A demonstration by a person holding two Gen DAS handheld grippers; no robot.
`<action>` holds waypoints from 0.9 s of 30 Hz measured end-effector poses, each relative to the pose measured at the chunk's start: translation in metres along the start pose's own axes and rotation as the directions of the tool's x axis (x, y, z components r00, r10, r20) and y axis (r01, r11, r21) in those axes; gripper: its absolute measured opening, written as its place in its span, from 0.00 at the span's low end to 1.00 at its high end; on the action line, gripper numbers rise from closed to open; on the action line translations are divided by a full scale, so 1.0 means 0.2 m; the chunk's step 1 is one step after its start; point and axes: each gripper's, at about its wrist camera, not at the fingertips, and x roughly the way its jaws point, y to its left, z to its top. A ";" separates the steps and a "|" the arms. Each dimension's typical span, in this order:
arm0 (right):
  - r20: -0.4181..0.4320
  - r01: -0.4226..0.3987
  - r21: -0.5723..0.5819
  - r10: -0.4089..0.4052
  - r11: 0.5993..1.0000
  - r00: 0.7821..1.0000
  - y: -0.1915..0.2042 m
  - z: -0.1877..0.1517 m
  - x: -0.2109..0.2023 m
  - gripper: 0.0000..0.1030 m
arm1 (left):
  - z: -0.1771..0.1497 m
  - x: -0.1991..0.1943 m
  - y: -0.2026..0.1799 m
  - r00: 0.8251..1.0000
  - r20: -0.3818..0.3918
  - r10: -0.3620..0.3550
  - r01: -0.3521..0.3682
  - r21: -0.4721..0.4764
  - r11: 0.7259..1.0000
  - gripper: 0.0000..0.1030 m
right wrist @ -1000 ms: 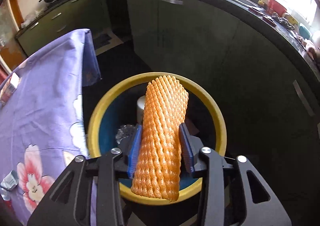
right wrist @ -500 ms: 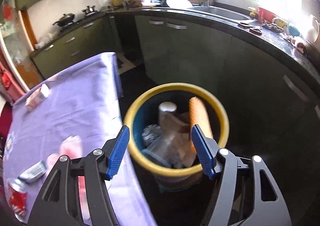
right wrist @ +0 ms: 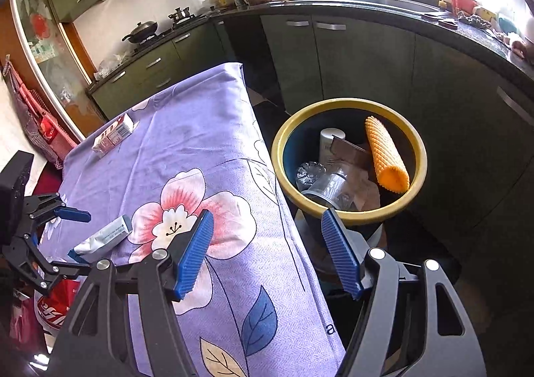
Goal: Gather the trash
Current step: 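Grasp the white-and-blue toothpaste tube with the left gripper and lift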
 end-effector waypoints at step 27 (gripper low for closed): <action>-0.011 -0.031 0.025 0.032 0.999 0.999 -0.04 -0.02 0.02 0.65 | -0.02 0.05 0.00 0.997 -0.067 0.040 -0.037 0.045 0.998 0.26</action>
